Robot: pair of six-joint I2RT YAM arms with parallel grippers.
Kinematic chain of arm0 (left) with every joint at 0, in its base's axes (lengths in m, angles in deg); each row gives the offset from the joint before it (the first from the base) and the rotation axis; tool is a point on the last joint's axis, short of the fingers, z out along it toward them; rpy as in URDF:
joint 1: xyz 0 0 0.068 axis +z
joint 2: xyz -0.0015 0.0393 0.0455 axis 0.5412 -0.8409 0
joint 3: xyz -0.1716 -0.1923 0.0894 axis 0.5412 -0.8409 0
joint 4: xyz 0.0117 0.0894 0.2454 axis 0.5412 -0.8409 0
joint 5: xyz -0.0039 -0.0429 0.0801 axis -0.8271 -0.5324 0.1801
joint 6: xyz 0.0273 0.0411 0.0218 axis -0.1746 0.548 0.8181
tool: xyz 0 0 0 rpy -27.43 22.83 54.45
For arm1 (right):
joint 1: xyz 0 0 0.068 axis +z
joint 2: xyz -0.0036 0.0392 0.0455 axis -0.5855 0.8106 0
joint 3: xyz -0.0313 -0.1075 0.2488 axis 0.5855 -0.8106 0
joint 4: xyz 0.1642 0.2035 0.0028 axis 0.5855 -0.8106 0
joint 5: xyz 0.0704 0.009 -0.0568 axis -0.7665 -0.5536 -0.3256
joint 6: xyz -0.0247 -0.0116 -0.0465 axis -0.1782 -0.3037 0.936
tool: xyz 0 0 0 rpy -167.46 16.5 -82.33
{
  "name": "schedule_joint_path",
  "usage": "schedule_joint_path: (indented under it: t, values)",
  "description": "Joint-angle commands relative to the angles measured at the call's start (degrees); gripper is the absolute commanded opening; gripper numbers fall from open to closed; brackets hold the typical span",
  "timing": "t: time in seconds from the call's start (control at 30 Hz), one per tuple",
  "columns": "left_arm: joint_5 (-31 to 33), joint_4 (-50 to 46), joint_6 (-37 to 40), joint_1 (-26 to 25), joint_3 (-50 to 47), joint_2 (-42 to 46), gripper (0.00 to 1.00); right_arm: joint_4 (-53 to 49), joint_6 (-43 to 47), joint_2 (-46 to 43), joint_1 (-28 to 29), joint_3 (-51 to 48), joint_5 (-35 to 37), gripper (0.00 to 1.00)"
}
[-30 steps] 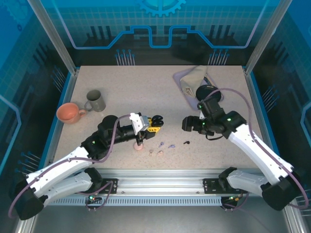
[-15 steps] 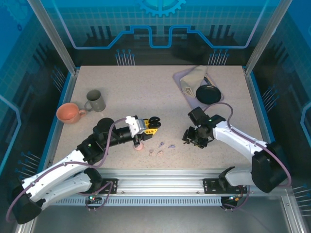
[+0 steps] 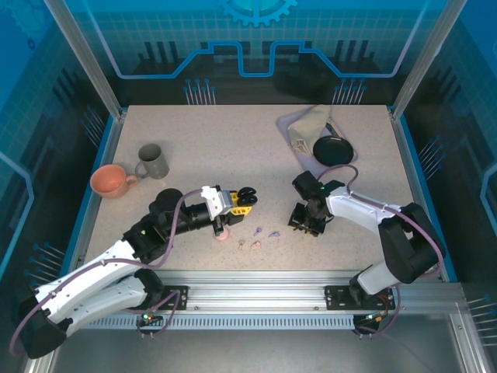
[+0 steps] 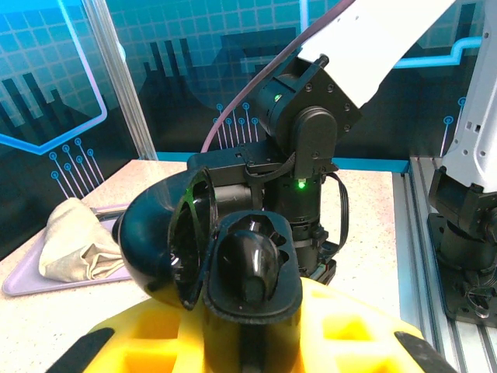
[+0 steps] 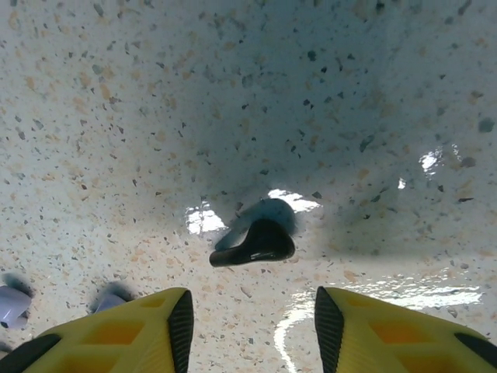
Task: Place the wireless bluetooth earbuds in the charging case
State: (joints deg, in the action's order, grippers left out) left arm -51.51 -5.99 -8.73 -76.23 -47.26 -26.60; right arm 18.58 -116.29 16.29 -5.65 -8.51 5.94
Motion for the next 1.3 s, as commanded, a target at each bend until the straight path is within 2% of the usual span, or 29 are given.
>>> schedule_joint_path:
  t: [0.0,0.37,0.87,1.27]
  values:
    - [-0.9,0.5,1.1,-0.4,-0.4,0.4,0.01,-0.4,-0.5,1.0,-0.9,1.2,1.0,0.47]
    - [-1.2,0.2,1.4,-0.4,-0.3,0.1,0.02,0.9,0.3,3.3,-1.8,1.3,0.8,0.41]
    - [-1.2,-0.3,1.2,-0.5,0.3,0.0,0.01,1.8,1.3,6.8,-2.0,4.6,0.0,0.40]
    - [-1.3,-0.1,1.2,-0.5,0.4,-0.6,0.02,-2.1,5.4,4.5,-2.0,4.7,1.9,0.43]
